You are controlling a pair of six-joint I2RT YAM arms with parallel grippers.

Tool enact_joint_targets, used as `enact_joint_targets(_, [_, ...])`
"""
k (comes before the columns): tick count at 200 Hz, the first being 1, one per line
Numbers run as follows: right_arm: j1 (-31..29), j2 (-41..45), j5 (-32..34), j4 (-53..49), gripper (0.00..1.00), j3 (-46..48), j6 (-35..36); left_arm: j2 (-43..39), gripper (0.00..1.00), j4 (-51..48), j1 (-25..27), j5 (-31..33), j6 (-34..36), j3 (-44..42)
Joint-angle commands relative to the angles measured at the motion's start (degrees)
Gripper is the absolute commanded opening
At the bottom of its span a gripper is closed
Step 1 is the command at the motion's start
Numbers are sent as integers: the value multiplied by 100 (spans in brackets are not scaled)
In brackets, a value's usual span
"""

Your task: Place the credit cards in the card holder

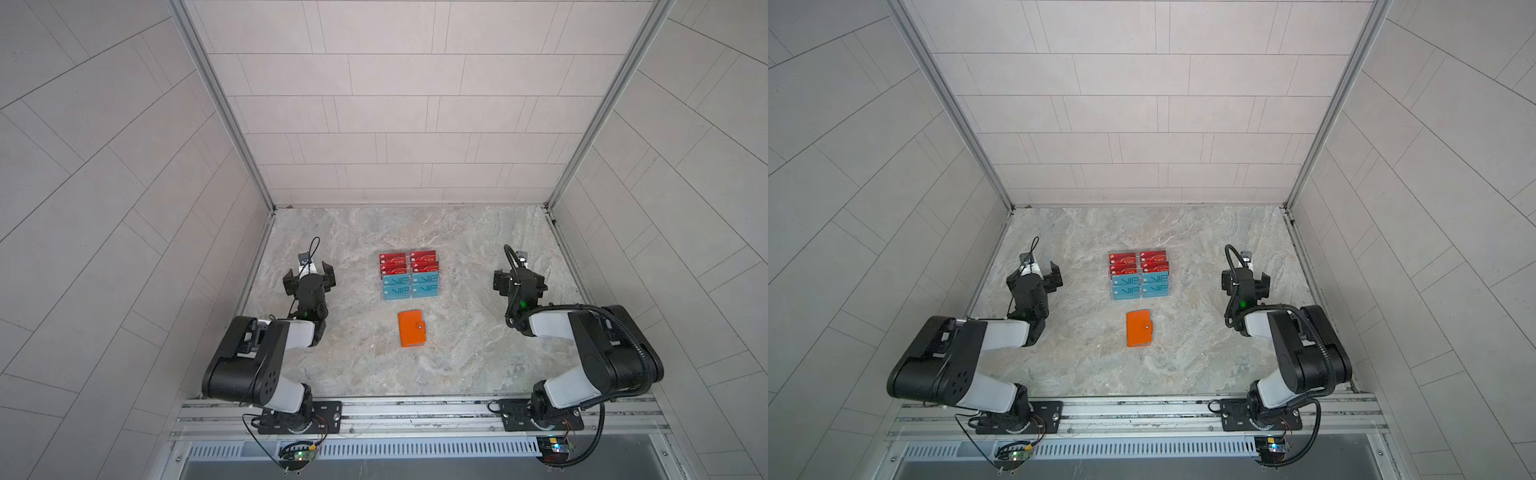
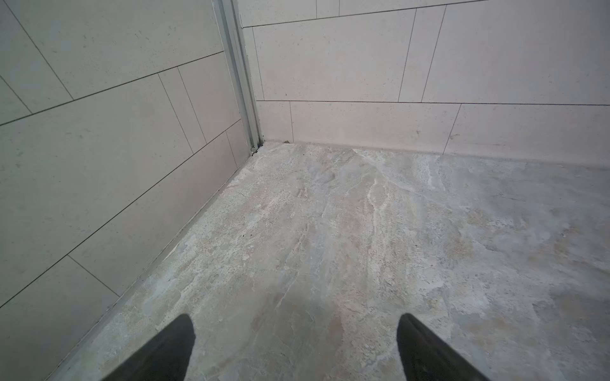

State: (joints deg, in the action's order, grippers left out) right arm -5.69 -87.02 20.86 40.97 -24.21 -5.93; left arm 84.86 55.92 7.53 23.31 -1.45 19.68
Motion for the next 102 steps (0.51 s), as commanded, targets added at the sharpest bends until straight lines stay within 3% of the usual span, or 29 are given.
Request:
enact_joint_targets(1, [-6, -12, 95, 111, 100, -49, 79, -71, 100, 121, 6, -2, 52, -35])
enact_joint_targets(102, [-1, -16, 58, 83, 100, -78, 81, -49, 100, 90, 6, -11, 40, -10])
